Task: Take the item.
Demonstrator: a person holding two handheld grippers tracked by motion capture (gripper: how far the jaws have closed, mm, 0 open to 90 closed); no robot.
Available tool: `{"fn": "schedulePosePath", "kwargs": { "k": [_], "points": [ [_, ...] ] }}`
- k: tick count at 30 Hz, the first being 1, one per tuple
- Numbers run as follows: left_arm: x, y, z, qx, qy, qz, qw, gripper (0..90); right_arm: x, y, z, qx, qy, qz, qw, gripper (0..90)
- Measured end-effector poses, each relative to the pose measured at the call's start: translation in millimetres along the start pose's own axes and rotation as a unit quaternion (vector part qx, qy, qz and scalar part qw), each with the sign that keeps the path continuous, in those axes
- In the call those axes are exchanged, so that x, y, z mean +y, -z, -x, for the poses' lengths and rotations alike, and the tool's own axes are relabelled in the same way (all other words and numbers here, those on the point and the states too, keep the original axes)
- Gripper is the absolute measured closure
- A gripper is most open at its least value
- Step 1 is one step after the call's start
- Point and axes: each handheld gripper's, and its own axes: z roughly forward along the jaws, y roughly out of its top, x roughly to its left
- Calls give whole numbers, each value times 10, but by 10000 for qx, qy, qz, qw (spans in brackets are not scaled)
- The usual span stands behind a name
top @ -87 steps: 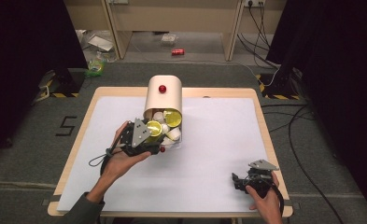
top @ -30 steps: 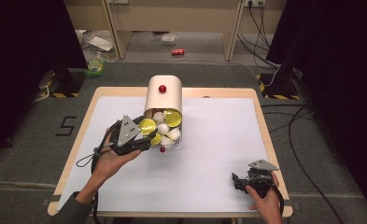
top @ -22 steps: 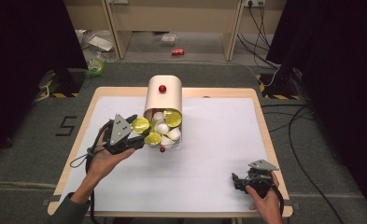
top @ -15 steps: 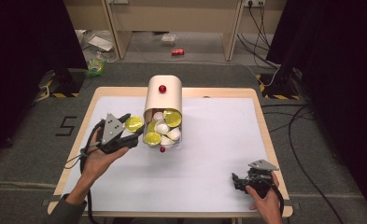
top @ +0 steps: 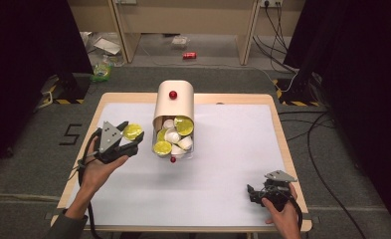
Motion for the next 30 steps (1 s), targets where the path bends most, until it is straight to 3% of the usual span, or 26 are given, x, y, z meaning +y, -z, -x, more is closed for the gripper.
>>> {"fn": "schedulePosePath", "kwargs": {
  "k": [12,30],
  "points": [
    [-128,13,-94,184,112,-28,9998,388,0,0,0,2,-4,-2,10000,65],
    [-337,-26,-106,153,307,-112,9993,388,0,0,-1,-3,-2,3,10000,65]
  ]
}}
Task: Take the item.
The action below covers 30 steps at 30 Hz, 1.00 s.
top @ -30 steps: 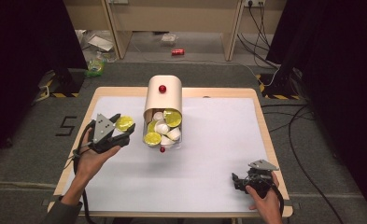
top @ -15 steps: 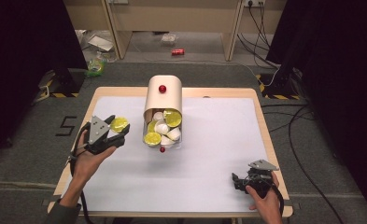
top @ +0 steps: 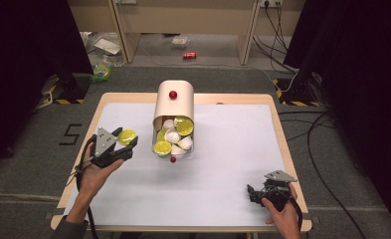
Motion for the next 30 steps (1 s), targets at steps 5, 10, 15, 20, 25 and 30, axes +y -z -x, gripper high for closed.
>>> {"fn": "schedulePosePath", "kwargs": {
  "k": [5,10,15,20,25,30],
  "points": [
    [-88,-22,12,-87,80,10,9999,388,0,1,0,1,0,-3,10000,65],
    [-167,-45,21,-106,158,12,9998,388,0,0,1,1,2,-1,10000,65],
    [-245,-55,18,-110,213,-43,9997,388,0,0,0,1,-1,0,10000,65],
    [-344,-70,-19,-50,271,-129,9995,388,0,2,1,1,6,-1,10000,65],
    [-407,-96,-33,-4,219,-242,9995,388,0,1,1,3,4,-1,10000,66],
    [-503,-150,-45,4,249,-374,9990,388,0,2,1,3,2,-2,10000,65]
  ]
}}
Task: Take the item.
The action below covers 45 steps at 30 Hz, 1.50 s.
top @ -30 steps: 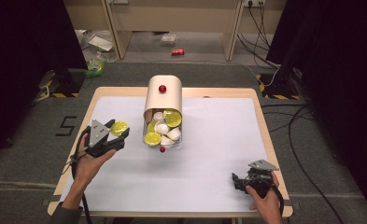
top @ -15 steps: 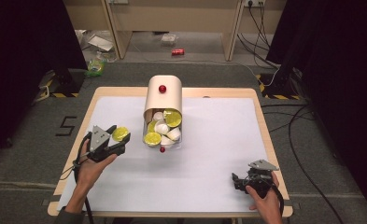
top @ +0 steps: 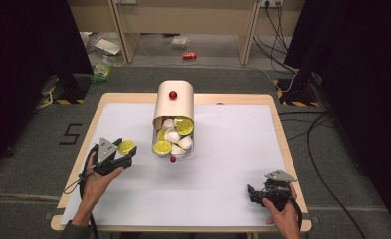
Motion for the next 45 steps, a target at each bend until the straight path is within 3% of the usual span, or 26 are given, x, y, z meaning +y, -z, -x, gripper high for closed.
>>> {"fn": "schedulePosePath", "kwargs": {
  "k": [10,22,45],
  "points": [
    [-95,-71,-5,-30,-6,-147,9999,387,0,0,0,2,0,0,10000,65],
    [-275,-174,-21,-40,62,-567,9984,386,0,0,0,0,3,0,10000,65],
    [-388,-260,-28,-95,94,-837,9964,384,0,0,0,0,6,2,10000,65]
  ]
}}
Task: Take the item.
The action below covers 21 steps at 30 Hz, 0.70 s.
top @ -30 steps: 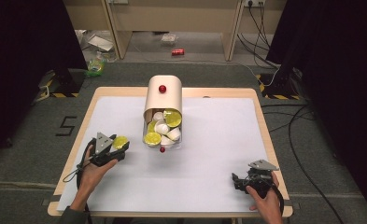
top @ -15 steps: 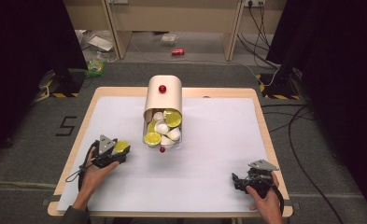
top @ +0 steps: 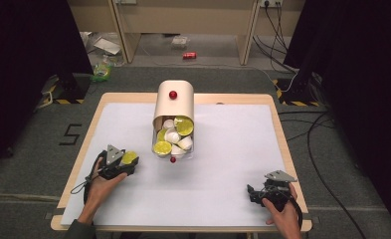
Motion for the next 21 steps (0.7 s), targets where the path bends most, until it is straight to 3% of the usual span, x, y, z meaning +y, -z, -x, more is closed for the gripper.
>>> {"fn": "schedulePosePath", "kwargs": {
  "k": [8,13,21],
  "points": [
    [-7,-15,10,-49,-31,-69,10000,355,0,0,0,0,1,0,10000,65],
    [20,29,25,-59,-18,71,10000,286,0,0,0,1,0,-1,10000,65],
    [84,128,93,-51,-199,170,9996,235,0,0,0,1,0,0,10000,65]
  ]
}}
